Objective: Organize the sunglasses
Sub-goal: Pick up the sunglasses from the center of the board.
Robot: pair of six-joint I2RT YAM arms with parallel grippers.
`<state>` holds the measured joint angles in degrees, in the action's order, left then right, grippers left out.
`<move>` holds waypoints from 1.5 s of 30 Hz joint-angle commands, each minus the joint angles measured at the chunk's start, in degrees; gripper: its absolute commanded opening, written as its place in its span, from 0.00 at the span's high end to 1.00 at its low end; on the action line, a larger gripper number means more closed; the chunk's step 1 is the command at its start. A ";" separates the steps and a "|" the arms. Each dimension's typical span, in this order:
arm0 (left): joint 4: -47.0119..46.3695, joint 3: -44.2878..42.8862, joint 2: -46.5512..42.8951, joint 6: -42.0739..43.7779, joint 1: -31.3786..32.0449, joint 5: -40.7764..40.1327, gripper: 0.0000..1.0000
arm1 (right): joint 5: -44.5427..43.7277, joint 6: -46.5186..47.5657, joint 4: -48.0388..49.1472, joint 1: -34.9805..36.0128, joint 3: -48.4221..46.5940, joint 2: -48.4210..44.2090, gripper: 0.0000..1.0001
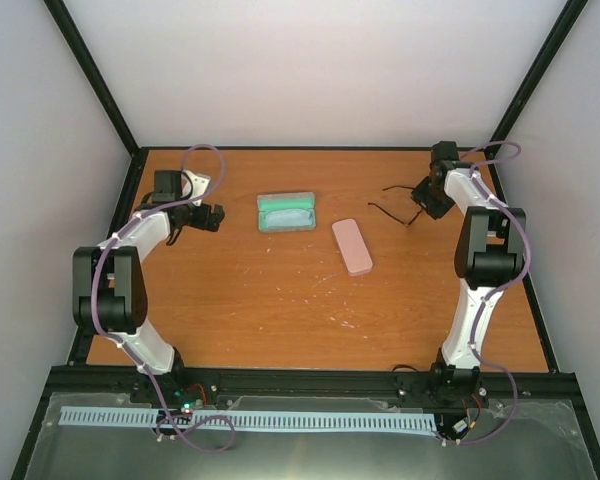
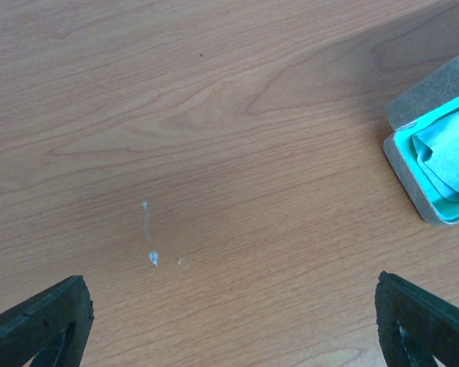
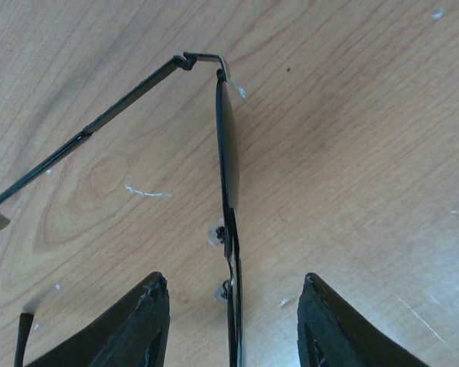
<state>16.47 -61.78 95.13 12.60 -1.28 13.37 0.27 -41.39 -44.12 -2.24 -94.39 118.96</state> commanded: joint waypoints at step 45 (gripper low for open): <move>4.78 -16.55 -0.37 -7.49 3.10 21.02 0.61 | 62.28 -6.87 68.67 2.18 47.03 -25.59 0.97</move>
<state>21.15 -79.46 98.02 7.77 0.71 32.42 44.25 -35.27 -5.41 -0.58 -54.00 92.03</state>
